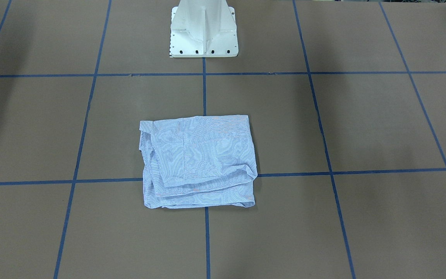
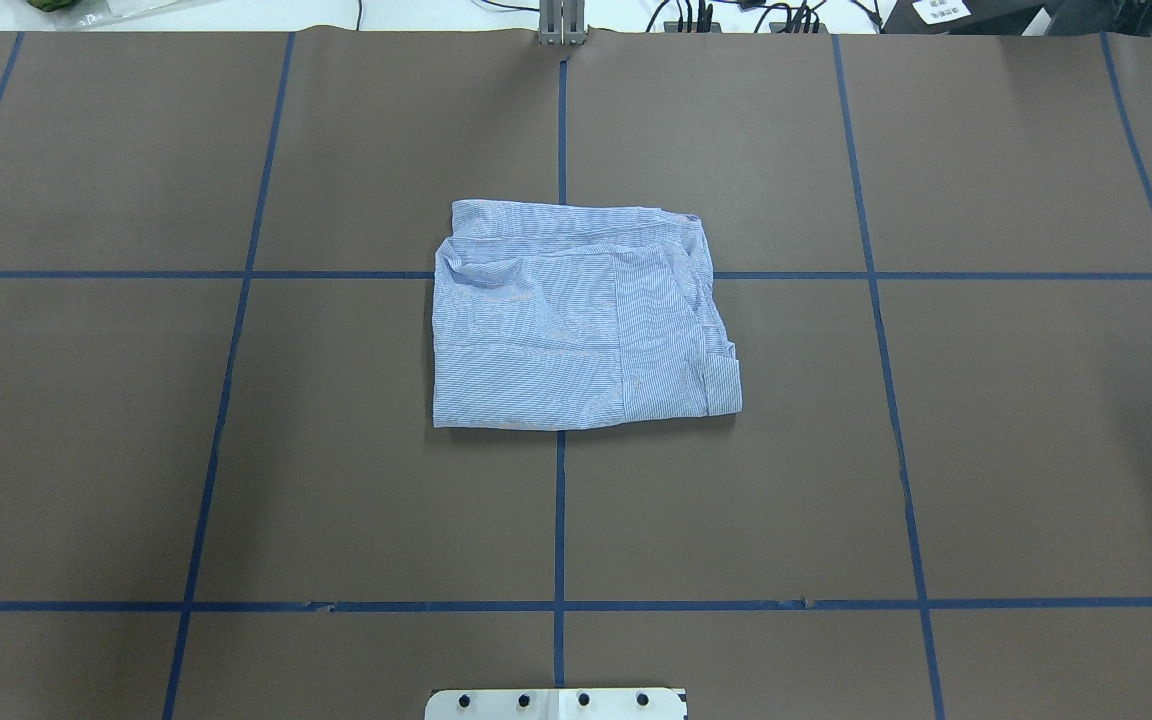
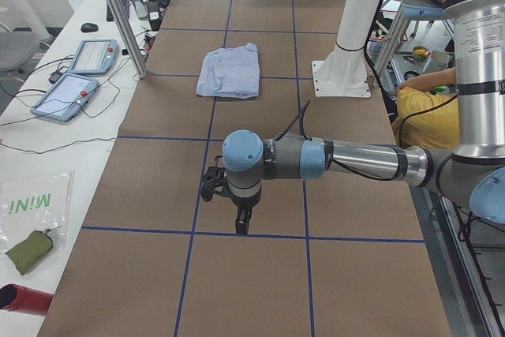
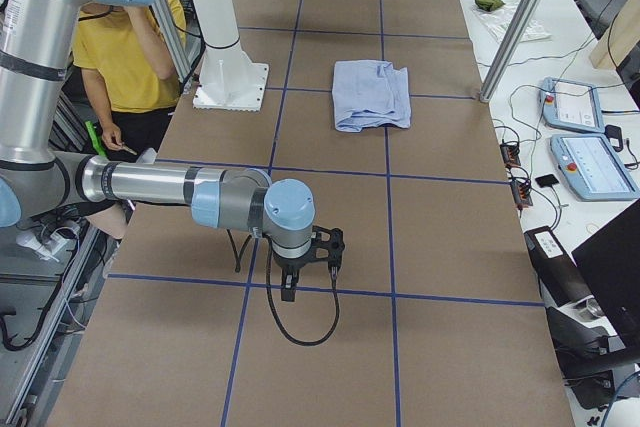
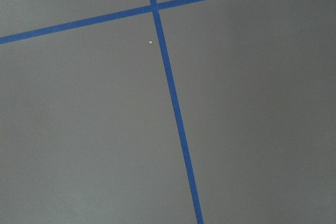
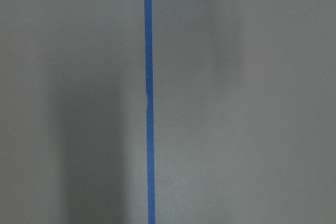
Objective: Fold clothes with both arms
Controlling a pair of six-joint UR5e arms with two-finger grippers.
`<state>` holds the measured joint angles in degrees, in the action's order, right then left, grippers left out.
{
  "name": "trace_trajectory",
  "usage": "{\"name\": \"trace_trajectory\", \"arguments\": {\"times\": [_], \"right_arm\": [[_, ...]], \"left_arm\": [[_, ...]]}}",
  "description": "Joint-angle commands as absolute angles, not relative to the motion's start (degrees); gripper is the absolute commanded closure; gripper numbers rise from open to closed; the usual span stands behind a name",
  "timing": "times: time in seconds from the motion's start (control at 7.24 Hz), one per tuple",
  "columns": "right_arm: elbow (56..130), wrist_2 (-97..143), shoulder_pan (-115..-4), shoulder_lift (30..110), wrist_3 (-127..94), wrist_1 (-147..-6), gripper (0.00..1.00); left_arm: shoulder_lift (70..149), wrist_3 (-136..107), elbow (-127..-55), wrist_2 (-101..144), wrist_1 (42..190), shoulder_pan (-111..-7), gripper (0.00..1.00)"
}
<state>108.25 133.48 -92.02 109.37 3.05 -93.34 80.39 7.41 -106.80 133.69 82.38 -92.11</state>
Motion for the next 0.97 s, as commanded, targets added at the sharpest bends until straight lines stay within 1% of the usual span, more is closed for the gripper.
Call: {"name": "trace_trajectory", "arguments": {"times": [0.0, 0.28, 0.69, 0.83], "right_arm": [[108.37, 133.42, -92.02, 109.34, 2.9, -93.34, 0.0], [108.46, 133.42, -92.02, 109.34, 2.73, -93.34, 0.0], [108.54, 133.24, -92.02, 109.16, 2.64, -93.16, 0.0], [108.81, 133.16, -92.02, 108.46, 2.72, -93.16, 0.0]], "left_arm": [[81.39, 4.66, -106.53, 131.4, 85.84, -92.2, 0.0], [81.48, 4.57, -105.65, 131.84, 88.05, -92.11, 0.0], [80.95, 5.01, -100.91, 131.31, 92.79, -92.02, 0.0], [80.77, 4.92, -100.72, 131.4, 93.42, -92.02, 0.0]]}}
